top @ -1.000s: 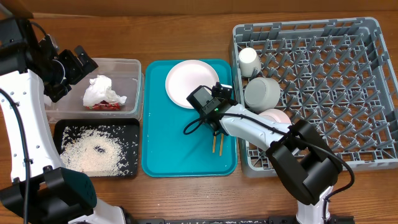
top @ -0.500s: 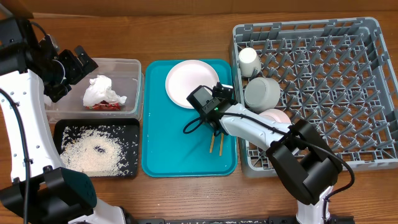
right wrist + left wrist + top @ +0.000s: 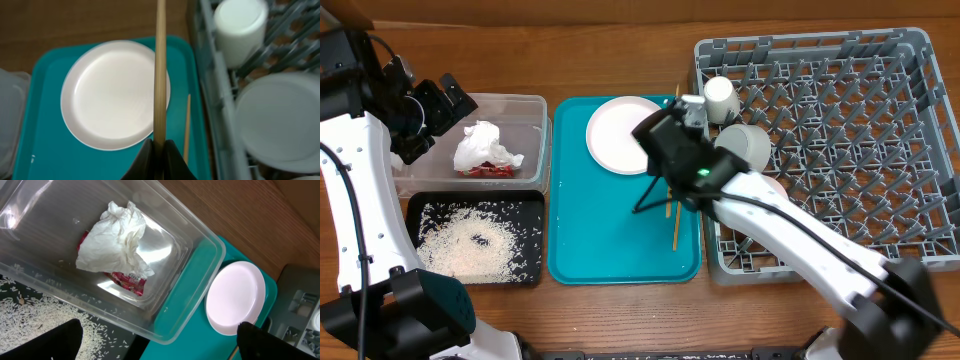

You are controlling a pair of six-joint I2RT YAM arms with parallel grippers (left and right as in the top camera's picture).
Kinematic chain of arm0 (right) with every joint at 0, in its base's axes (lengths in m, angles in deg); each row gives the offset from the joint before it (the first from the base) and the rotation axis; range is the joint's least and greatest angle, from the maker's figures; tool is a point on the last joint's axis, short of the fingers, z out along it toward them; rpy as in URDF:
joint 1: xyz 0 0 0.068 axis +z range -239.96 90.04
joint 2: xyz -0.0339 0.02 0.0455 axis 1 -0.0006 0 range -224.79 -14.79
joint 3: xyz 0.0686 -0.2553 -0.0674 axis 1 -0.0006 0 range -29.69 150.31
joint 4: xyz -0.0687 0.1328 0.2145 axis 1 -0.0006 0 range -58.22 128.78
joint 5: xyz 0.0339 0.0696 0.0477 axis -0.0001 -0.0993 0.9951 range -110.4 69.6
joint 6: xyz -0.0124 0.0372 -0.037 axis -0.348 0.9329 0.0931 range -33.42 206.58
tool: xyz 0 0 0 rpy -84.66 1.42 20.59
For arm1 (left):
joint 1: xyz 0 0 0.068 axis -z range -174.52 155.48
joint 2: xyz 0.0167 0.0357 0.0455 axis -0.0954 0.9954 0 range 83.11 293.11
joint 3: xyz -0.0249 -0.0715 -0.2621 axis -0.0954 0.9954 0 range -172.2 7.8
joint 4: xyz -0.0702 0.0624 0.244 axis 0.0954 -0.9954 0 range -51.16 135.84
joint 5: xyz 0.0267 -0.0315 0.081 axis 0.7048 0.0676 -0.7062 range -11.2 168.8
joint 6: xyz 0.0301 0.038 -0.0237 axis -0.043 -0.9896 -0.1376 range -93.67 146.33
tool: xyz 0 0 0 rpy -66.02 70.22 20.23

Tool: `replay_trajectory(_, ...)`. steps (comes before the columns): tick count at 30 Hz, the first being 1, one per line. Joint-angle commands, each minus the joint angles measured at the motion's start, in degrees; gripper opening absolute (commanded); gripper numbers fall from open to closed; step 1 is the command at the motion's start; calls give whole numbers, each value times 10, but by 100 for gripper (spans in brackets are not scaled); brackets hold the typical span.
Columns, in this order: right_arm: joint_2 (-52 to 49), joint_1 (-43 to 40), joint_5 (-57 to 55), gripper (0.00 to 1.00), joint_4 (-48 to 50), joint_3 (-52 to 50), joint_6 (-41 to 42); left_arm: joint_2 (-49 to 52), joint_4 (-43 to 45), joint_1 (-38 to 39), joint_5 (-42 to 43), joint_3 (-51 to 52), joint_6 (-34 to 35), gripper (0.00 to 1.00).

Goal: Sort waste into correct bins and load items into the dishwasher
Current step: 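Grasp one wooden chopstick with the right gripper and lift it, then carry the chopstick into the rack and release it upright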

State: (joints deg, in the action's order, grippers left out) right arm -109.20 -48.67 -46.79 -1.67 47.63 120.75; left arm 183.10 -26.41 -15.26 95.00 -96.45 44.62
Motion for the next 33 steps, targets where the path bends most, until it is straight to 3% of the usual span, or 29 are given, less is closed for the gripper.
replay_trajectory(1,36,-19,-63,4,-12,9,-121,-7,1,2,-3,-10,6,100)
replay_trajectory(5,47,-54,-85,4,-39,9,-237,-7,1,2,-3,-10,6,100)
replay_trajectory(11,47,-150,-82,4,-64,9,-267,-7,1,2,-3,-10,6,100)
replay_trajectory(17,47,-259,47,4,-65,7,-396,-7,1,2,-3,-10,6,100)
replay_trajectory(24,46,-368,171,4,-65,5,-402,-7,1,2,-3,-10,6,100)
replay_trajectory(33,29,-408,192,4,-64,-2,-402,-7,1,2,-3,-10,6,100)
